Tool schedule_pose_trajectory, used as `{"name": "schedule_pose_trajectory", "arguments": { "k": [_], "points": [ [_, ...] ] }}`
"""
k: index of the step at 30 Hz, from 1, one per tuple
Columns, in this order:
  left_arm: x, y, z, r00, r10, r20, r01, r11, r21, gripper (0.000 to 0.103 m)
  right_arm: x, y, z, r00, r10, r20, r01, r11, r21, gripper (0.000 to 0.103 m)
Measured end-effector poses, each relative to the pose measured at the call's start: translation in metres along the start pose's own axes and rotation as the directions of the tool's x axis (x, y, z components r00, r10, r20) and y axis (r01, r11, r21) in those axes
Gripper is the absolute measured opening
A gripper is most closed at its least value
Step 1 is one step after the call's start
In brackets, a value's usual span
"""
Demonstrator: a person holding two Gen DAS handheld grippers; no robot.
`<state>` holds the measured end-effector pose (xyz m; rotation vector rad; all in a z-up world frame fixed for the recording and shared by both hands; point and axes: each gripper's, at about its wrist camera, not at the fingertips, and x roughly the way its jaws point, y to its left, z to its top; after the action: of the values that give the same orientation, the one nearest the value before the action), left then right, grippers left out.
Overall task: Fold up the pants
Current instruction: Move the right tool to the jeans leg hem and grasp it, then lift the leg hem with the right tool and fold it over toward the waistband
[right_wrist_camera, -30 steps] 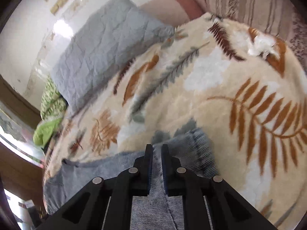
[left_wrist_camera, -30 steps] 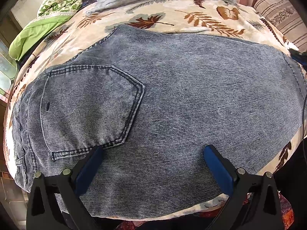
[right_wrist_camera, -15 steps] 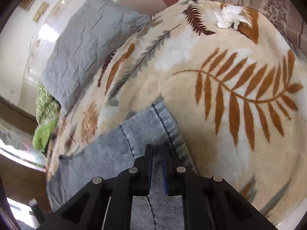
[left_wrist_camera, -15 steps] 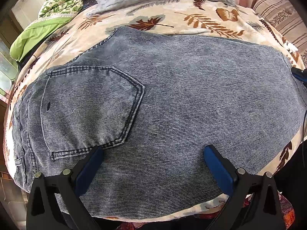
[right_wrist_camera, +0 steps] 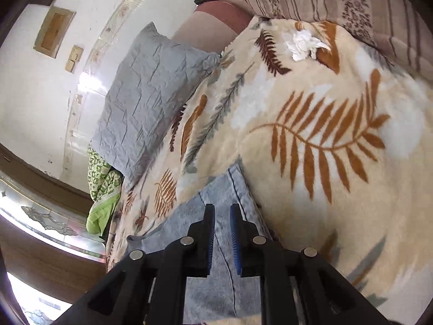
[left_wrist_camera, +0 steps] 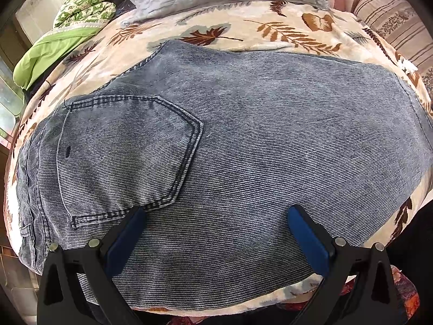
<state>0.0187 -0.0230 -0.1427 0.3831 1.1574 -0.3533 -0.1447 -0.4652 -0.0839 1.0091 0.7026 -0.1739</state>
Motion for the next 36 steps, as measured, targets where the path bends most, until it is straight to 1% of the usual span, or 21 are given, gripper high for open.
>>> {"name": "schedule_pose_trajectory", "arguments": {
  "k": [3,4,6,7,8,11,14,20,23,27,28,29,31,33,36],
  "points": [
    [0.000,0.000,0.000,1.000,-0.003,0.005,0.003,1.000,0.004,0.103,-0.008,-0.005,-0.014,0.999,0.031,-0.035,-0.030,0.999,0.014,0.023],
    [0.000,0.000,0.000,1.000,-0.004,0.005,0.004,1.000,0.005,0.103,-0.011,-0.006,-0.019,0.998,0.037,-0.048,-0.036,0.999,0.021,0.030],
    [0.000,0.000,0.001,1.000,-0.004,0.004,0.004,1.000,0.005,0.103,-0.021,-0.005,-0.033,0.996,0.065,-0.064,-0.063,0.998,0.025,0.053],
    [0.000,0.000,0.001,1.000,-0.004,0.002,0.004,1.000,0.005,0.103,-0.027,-0.003,-0.040,0.995,0.078,-0.063,-0.077,0.997,0.020,0.068],
    [0.000,0.000,0.001,1.000,-0.004,0.001,0.004,1.000,0.005,0.103,-0.032,-0.002,-0.047,0.995,0.085,-0.060,-0.085,0.996,0.014,0.069],
    [-0.001,0.000,0.001,1.000,-0.006,0.001,0.006,1.000,0.006,0.103,-0.040,-0.003,-0.062,0.994,0.072,-0.078,-0.071,0.997,0.024,0.069],
    [-0.001,0.000,0.001,1.000,-0.006,0.005,0.006,1.000,0.007,0.103,-0.036,-0.016,-0.069,0.995,0.031,-0.096,-0.023,0.995,0.093,0.070],
    [-0.001,0.000,0.001,1.000,-0.009,0.002,0.009,1.000,0.006,0.103,-0.010,-0.049,-0.061,0.998,0.028,-0.053,-0.014,0.970,0.243,0.069],
    [-0.001,-0.001,0.001,1.000,-0.007,0.003,0.007,1.000,0.003,0.103,0.003,-0.058,-0.056,0.997,0.072,-0.028,-0.061,0.955,0.291,0.070],
    [-0.001,-0.002,0.000,1.000,-0.003,0.005,0.003,1.000,-0.001,0.103,0.004,-0.063,-0.055,0.994,0.112,0.015,-0.111,0.940,0.322,0.069],
    [-0.001,-0.002,0.000,1.000,-0.005,0.006,0.005,1.000,0.000,0.103,0.005,-0.061,-0.055,0.992,0.122,0.026,-0.124,0.940,0.318,0.062],
    [-0.001,-0.002,0.000,1.000,-0.005,0.007,0.005,1.000,0.000,0.103,0.007,-0.057,-0.055,0.990,0.137,0.026,-0.138,0.941,0.310,0.047],
    [-0.002,-0.002,-0.001,1.000,-0.006,0.007,0.006,1.000,0.001,0.103,0.019,-0.048,-0.056,0.988,0.151,-0.010,-0.142,0.946,0.291,0.026],
    [-0.002,-0.002,-0.001,1.000,-0.007,0.007,0.007,1.000,0.000,0.103,0.025,-0.035,-0.057,0.993,0.116,-0.024,-0.107,0.963,0.246,0.023],
    [-0.003,-0.002,-0.001,1.000,-0.008,0.010,0.008,1.000,0.000,0.103,0.022,-0.017,-0.056,0.995,0.097,0.011,-0.098,0.981,0.169,0.020]
  ]
}}
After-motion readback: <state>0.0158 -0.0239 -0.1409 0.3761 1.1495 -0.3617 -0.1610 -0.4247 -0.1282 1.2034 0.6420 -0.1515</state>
